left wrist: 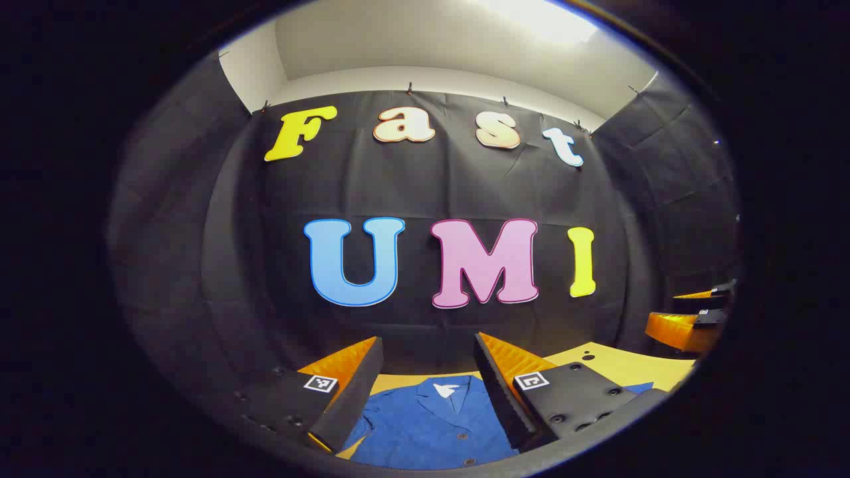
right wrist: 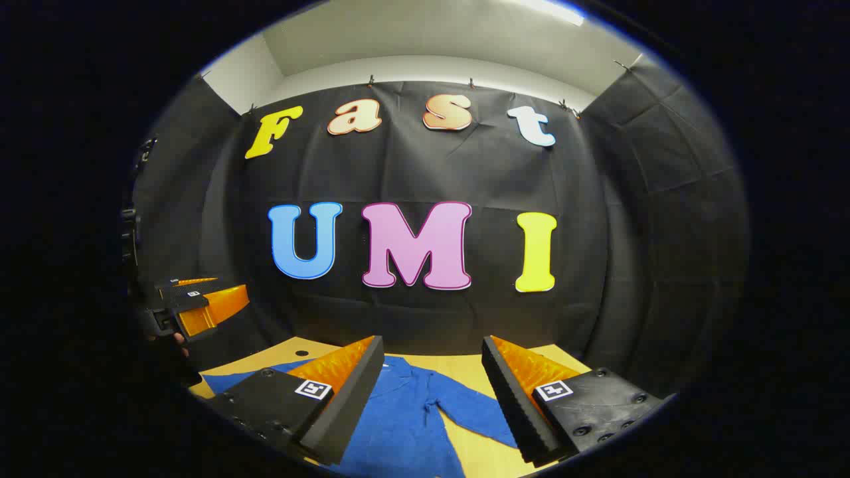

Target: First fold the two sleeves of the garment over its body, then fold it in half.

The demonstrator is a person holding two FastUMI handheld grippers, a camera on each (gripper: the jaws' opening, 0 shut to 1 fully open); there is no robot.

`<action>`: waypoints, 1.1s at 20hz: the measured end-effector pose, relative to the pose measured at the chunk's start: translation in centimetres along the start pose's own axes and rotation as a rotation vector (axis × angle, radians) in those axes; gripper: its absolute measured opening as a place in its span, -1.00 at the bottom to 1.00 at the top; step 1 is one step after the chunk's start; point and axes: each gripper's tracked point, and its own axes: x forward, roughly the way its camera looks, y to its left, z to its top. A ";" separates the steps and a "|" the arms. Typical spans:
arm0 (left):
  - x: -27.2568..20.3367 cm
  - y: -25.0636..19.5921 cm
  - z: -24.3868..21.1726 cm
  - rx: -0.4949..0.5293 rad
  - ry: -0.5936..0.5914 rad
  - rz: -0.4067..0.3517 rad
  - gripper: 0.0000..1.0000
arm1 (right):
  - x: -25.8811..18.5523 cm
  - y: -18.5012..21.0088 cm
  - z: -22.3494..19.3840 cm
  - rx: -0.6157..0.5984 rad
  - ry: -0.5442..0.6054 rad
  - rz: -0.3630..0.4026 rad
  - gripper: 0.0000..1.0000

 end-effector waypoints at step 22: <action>0.2 2.3 -1.2 -0.003 0.010 0.018 0.58 | 3.2 3.3 -1.9 -0.037 0.047 0.044 0.92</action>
